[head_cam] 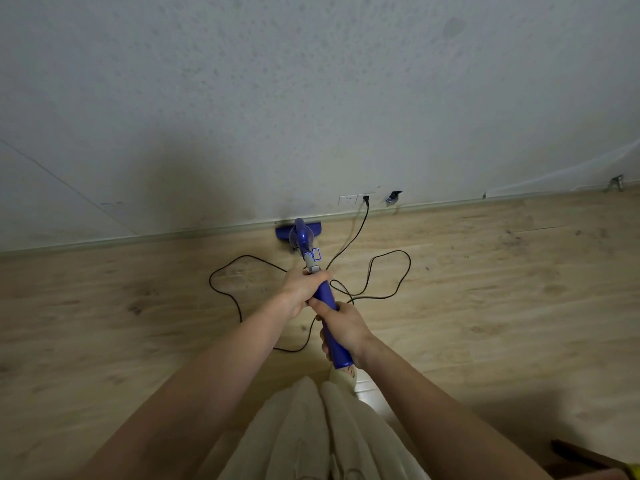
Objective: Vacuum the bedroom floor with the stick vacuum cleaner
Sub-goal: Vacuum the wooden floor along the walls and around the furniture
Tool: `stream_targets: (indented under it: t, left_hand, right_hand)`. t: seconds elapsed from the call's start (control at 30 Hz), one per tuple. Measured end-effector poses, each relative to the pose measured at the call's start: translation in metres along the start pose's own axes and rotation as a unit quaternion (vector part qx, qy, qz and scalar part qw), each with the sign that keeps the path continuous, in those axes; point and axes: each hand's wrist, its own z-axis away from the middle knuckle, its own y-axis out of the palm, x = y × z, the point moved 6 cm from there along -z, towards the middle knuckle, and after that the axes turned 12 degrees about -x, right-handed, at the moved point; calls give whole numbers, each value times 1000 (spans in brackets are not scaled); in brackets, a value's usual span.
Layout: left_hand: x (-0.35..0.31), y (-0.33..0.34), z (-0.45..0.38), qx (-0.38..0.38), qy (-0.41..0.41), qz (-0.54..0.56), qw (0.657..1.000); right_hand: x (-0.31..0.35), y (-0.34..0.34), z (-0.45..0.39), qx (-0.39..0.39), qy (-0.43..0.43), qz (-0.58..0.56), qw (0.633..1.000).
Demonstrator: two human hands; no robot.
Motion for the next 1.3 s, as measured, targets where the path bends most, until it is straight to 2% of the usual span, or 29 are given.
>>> stream_targets:
  t: [0.23,0.47,0.67,0.87,1.13,1.3]
  left_hand:
    - [-20,22,5,5,13,-19,1000]
    - [-16,56,19,45,19,-48,998]
    - [-15,77,40,88,12,-49,995]
    - [-5,86,61,117,-12,-83,990]
    - [-7,68,59,115,10,-123,986]
    - [-10,54,51,112,17,-127,985]
  right_hand:
    - [6,-25,2,-95,-30,21,995]
    - [-4,-57,16,-130,-34,28,991]
    - [-7,-81,26,-114,-32,77,990]
    - [-8,-94,58,-113,-4,80,990]
    - [-8,-70,70,-140,20,-11,990]
    - [-4,-48,61,-143,-3,16,990]
